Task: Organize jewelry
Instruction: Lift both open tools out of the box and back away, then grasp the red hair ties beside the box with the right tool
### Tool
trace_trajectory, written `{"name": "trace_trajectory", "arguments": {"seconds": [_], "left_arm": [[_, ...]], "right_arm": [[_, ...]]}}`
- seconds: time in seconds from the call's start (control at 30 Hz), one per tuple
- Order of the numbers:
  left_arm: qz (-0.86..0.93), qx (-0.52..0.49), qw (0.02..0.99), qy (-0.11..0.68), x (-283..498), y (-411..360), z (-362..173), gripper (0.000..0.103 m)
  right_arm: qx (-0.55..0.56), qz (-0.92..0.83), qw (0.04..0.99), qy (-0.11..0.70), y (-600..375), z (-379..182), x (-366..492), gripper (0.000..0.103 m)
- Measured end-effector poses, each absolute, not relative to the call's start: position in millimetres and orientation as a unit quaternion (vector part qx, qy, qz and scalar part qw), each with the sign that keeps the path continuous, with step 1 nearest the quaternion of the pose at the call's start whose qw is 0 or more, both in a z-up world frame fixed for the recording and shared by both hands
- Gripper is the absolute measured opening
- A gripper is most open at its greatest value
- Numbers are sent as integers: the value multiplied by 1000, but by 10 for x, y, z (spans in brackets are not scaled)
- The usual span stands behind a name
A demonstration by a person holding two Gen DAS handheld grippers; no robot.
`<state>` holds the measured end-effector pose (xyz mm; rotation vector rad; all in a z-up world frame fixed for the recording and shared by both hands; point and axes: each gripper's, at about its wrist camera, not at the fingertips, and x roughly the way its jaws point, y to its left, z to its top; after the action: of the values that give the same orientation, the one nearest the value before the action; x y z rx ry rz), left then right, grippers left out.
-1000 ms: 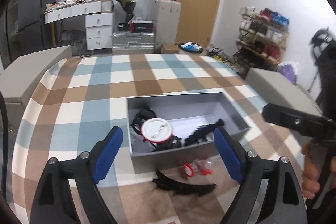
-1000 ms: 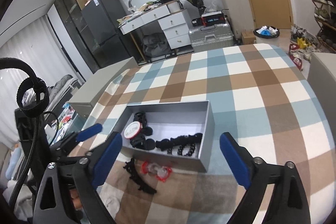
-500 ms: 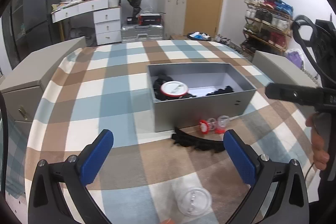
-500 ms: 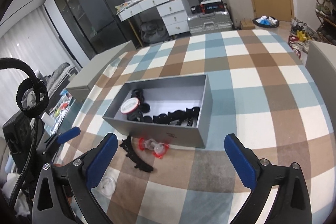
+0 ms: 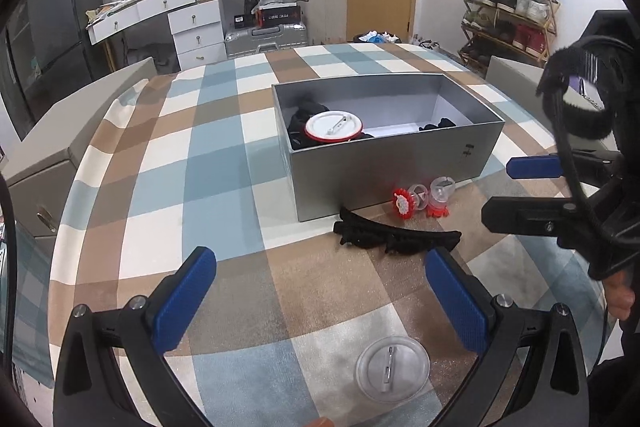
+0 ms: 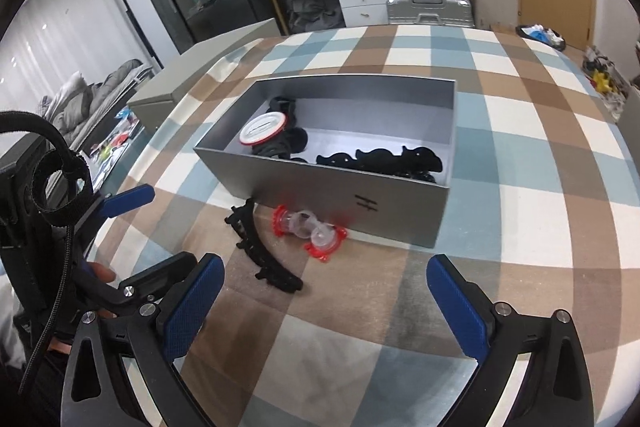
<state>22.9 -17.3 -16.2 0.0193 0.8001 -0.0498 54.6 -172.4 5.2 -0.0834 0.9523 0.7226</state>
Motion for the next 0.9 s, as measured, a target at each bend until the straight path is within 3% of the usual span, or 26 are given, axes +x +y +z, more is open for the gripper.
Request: {"name": "trace_trajectory", "arguments": {"seconds": [0.37, 0.63, 0.8, 0.9], "left_arm": [[-21, -11, 918, 397, 261, -101, -197, 102], [-19, -18, 915, 404, 284, -96, -249, 102], [-17, -18, 913, 407, 281, -93, -269, 102], [-17, -18, 913, 407, 276, -95, -266, 102]], "right_arm": [[-44, 337, 829, 444, -1681, 27, 540, 101], [-39, 345, 824, 447, -1572, -54, 588, 81], [-50, 339, 824, 451, -1461, -130, 622, 61], [-60, 331, 827, 450, -1414, -158, 635, 55]]}}
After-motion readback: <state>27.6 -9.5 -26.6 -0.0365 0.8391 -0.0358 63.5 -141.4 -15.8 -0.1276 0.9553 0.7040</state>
